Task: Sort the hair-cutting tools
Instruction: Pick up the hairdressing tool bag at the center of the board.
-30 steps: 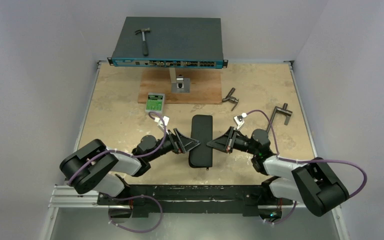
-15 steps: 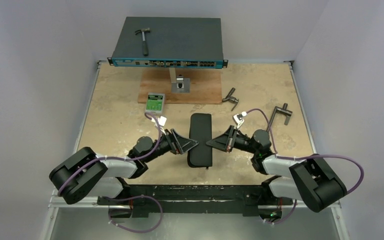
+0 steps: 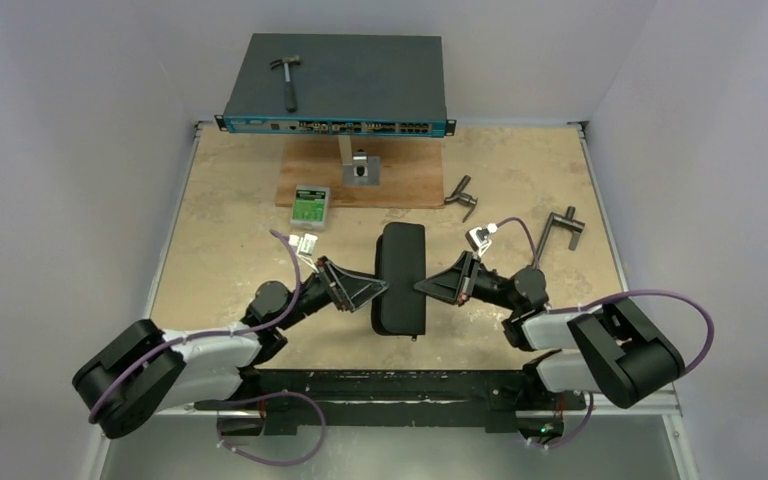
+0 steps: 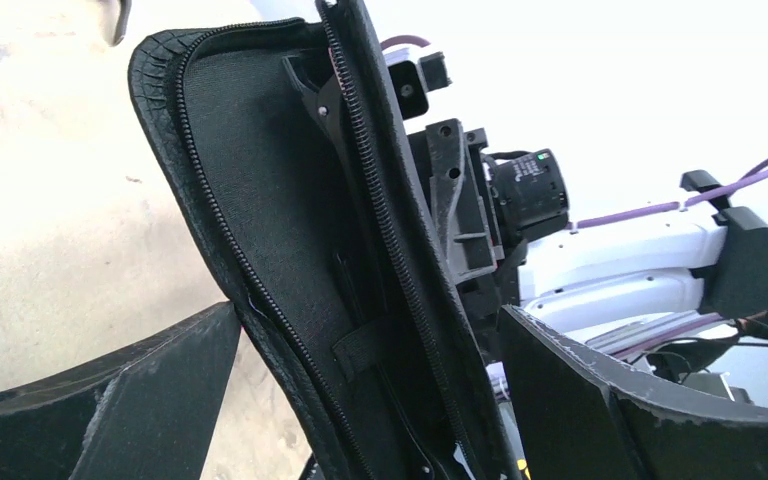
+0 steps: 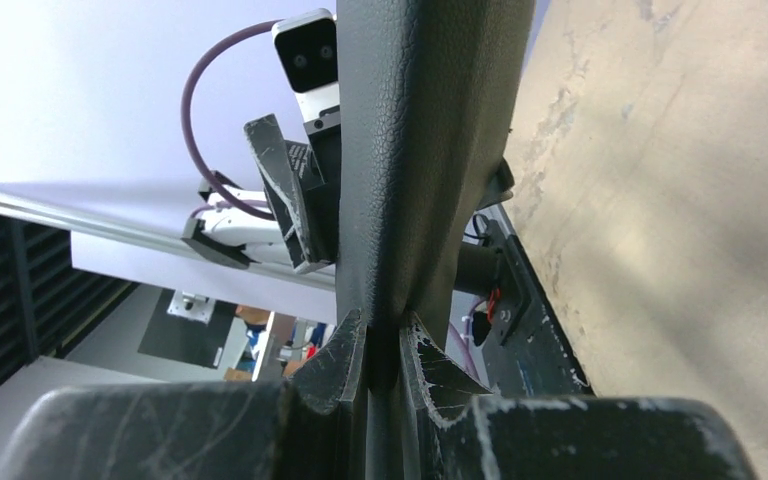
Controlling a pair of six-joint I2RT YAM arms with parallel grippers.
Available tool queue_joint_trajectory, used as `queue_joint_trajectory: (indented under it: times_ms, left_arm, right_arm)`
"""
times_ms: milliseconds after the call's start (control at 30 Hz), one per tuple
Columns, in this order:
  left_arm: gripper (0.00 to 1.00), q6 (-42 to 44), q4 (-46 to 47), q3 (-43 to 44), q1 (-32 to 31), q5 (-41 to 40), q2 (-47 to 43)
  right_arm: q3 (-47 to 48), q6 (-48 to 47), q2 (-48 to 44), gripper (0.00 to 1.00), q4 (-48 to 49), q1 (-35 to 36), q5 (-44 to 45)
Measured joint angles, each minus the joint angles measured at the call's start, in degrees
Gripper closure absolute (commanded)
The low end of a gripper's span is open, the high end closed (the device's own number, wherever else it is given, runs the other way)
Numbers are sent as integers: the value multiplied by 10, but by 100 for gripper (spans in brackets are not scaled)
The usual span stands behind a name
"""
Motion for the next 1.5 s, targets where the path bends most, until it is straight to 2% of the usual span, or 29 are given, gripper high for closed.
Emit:
queue_joint_trajectory:
  times_ms: [200,400,767,900,1133,1500]
  left_arm:
    - [0,11,-73,0,-1,7,-106]
    - [0,25,-153,0,-6,20,-189]
    - [0,70,-360,16,-6,8,-368]
    - [0,75,-386,21,-6,6,-369]
    - [0,64,-367,21,-6,22,-290]
    - [0,60,-327,34,-6,35,-308]
  right_arm:
    - [-1,1,-36,100,-3,1,-3]
    - [-1,-14,-77,100,-54,3,-4]
    - [-1,-36,-106,100,-119,5,-2]
    - [-1,-34,-105,100,-116,5,-2]
    - [-1,-15,-103,100,-81,5,-3]
    - [-1,16,-93,100,-21,5,-18]
